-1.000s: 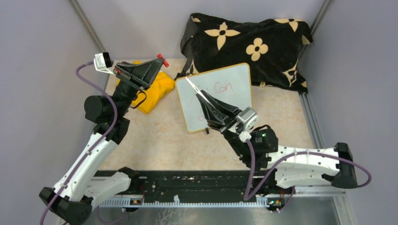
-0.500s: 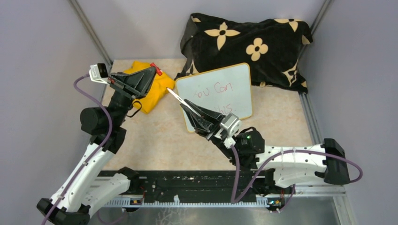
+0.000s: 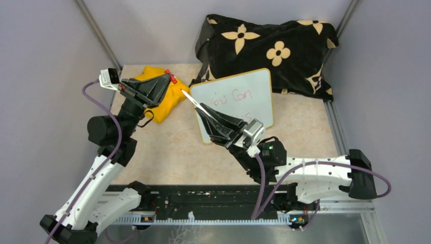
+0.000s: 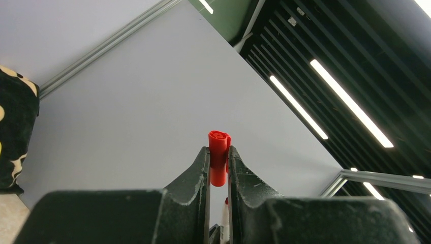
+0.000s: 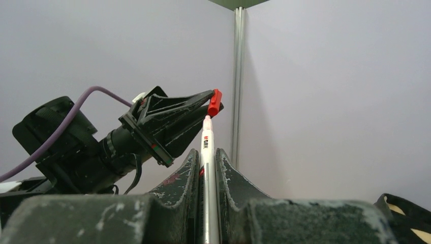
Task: Write a sentence on the whiteboard
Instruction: Close the whiteboard marker at the center of the board.
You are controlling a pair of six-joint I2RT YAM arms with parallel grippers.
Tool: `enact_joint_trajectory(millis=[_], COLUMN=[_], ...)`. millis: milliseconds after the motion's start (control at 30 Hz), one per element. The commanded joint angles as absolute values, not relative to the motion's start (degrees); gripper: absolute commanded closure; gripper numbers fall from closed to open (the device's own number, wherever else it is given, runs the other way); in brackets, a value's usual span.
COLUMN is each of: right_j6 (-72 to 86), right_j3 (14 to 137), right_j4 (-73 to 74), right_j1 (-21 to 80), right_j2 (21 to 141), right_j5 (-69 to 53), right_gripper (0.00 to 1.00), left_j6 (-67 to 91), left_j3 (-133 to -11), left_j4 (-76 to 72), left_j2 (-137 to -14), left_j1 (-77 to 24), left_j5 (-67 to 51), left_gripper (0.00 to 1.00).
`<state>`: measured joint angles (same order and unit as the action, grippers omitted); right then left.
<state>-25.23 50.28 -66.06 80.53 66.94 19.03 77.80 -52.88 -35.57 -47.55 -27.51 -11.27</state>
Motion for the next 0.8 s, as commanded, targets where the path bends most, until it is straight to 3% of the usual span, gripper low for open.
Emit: enact_joint_trajectory(millis=[0, 767], right_j6=[-23.72, -23.54], right_j3=[53.83, 54.70], right_j4=[-69.18, -68.73], right_j1=[81.20, 81.26], right_j2=[67.71, 68.64], right_j5=[20.59, 21.82], right_gripper=[1.00, 1.00], left_j6=[78.23, 78.00], left_j3=[-53.32, -53.35], left_j4=[-36.20, -36.07], left_j2=[-46.91, -46.65], left_j1=[-27.32, -27.28], left_j5=[-13.04, -14.77], left_gripper=[1.00, 1.00])
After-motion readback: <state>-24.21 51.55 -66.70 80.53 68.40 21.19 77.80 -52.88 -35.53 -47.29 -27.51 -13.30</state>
